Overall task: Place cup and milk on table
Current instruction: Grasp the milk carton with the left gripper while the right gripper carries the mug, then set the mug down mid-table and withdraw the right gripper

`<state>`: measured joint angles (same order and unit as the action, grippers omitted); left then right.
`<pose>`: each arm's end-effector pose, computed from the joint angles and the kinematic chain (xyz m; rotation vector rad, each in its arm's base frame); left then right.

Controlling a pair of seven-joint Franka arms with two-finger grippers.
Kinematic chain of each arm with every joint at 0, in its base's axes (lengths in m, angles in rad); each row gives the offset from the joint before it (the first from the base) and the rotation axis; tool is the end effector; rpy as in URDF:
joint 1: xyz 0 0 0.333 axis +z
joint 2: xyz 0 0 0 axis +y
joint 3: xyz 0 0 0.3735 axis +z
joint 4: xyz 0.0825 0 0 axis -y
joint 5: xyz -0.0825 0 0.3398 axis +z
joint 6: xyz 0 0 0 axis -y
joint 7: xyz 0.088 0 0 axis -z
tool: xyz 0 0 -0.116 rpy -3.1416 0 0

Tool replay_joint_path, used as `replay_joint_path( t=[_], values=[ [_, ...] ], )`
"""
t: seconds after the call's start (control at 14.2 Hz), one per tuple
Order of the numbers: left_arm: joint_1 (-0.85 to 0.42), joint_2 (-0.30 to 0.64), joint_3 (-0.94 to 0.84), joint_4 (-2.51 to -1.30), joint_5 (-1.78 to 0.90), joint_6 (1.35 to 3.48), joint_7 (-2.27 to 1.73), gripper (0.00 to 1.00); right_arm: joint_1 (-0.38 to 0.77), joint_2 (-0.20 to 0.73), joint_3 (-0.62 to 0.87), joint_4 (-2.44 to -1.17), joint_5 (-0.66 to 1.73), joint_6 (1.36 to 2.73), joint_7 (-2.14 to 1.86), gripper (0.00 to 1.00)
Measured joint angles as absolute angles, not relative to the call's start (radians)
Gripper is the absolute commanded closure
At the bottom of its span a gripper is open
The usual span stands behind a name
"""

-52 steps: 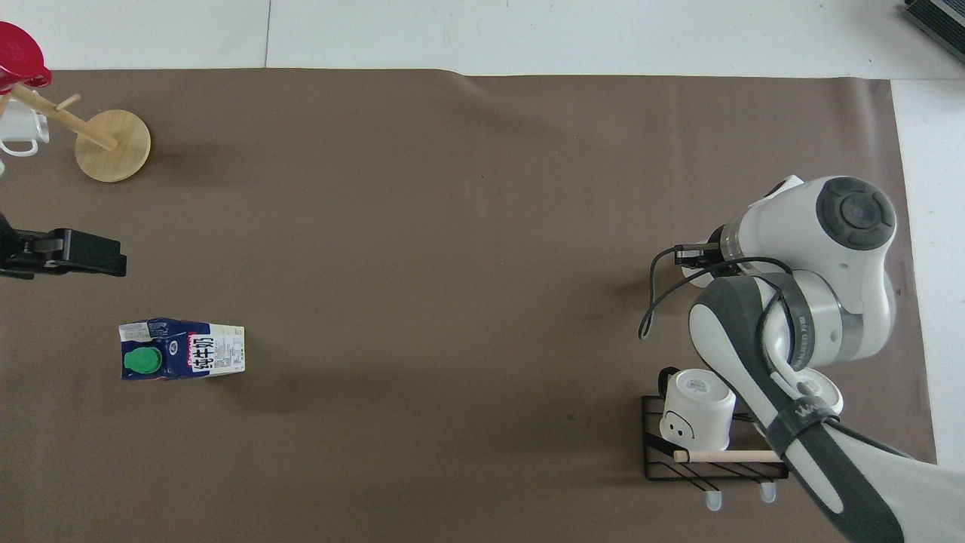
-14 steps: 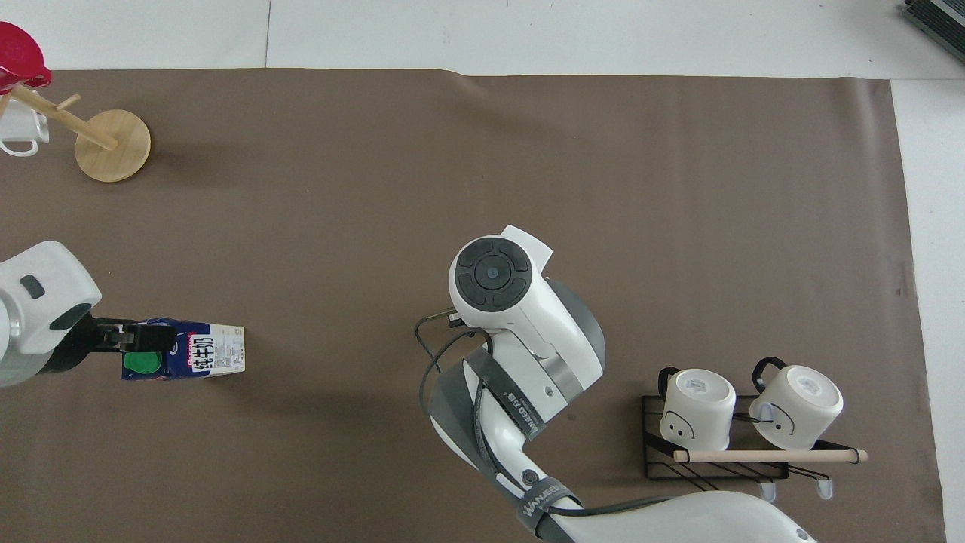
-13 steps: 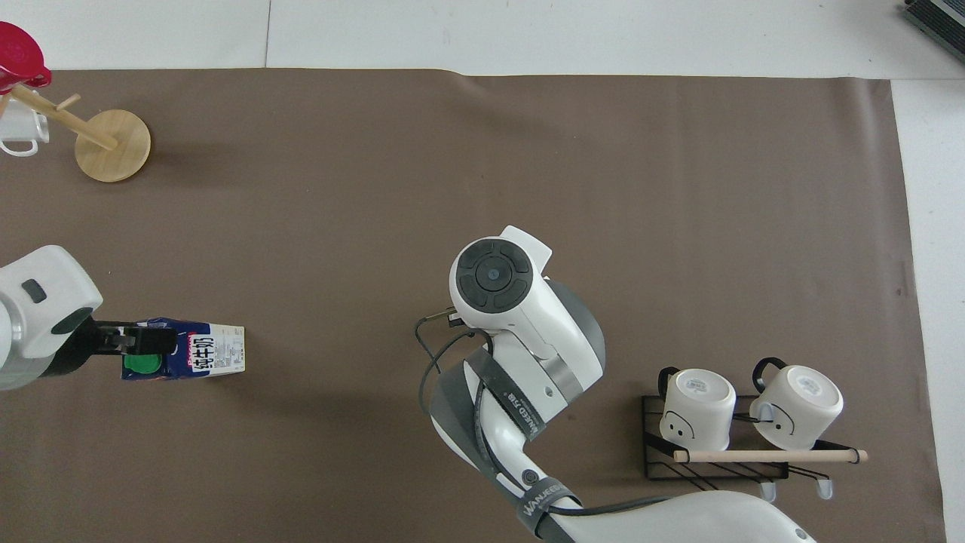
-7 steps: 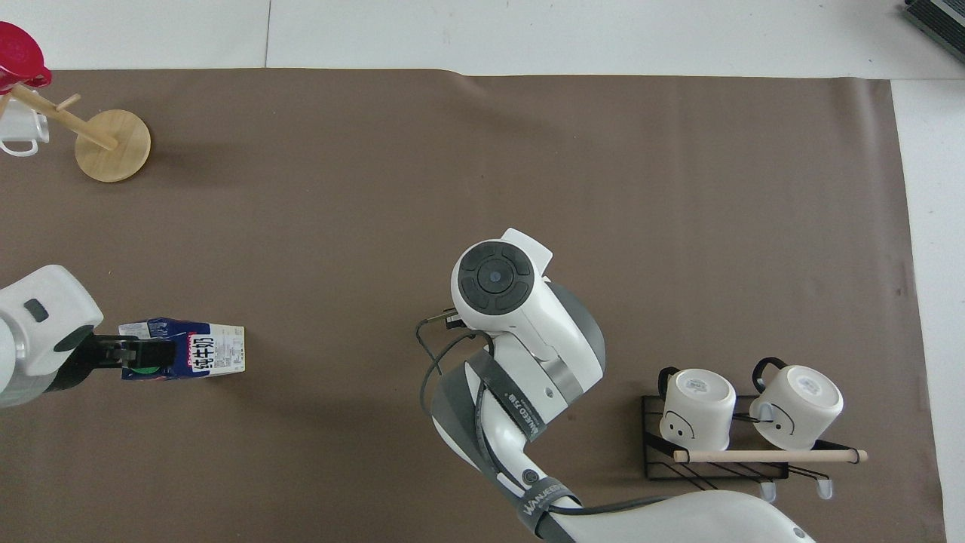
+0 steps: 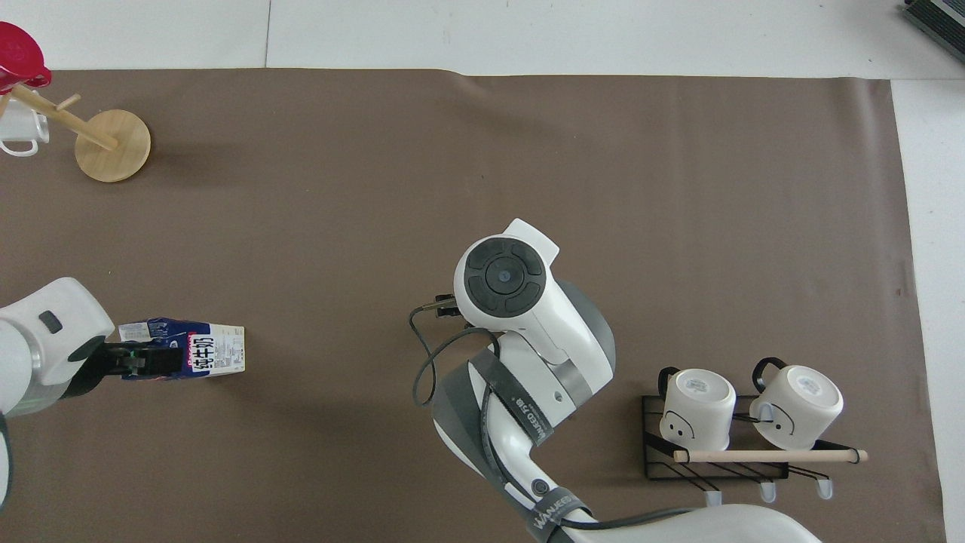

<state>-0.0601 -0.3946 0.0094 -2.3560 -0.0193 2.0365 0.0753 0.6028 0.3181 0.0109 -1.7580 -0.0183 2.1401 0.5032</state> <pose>0.3741 -0.0197 0.5474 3.1136 -0.1848 0.1175 0.5141 0.3601 0.4595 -3.1112 -0.1857 -0.0948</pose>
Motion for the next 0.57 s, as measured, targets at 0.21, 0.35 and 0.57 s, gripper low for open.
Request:
replay_joint_path(
  t=[0.21, 0.35, 0.57],
  values=[
    [-0.06, -0.395, 0.007, -2.367, -0.019, 2.052, 0.075, 0.0, 0.563, 0.235, 0.006, -1.756, -0.018, 2.122, 0.503, 0.0],
    [-0.06, -0.395, 0.007, -2.384, -0.019, 2.077, 0.075, 0.0, 0.529, 0.19, 0.005, -1.757, -0.018, 2.098, 0.503, 0.0],
    [-0.06, -0.395, 0.007, -2.4, -0.019, 2.102, 0.075, 0.0, 0.486, 0.149, 0.003, -1.757, -0.019, 2.061, 0.503, 0.0]
  ],
)
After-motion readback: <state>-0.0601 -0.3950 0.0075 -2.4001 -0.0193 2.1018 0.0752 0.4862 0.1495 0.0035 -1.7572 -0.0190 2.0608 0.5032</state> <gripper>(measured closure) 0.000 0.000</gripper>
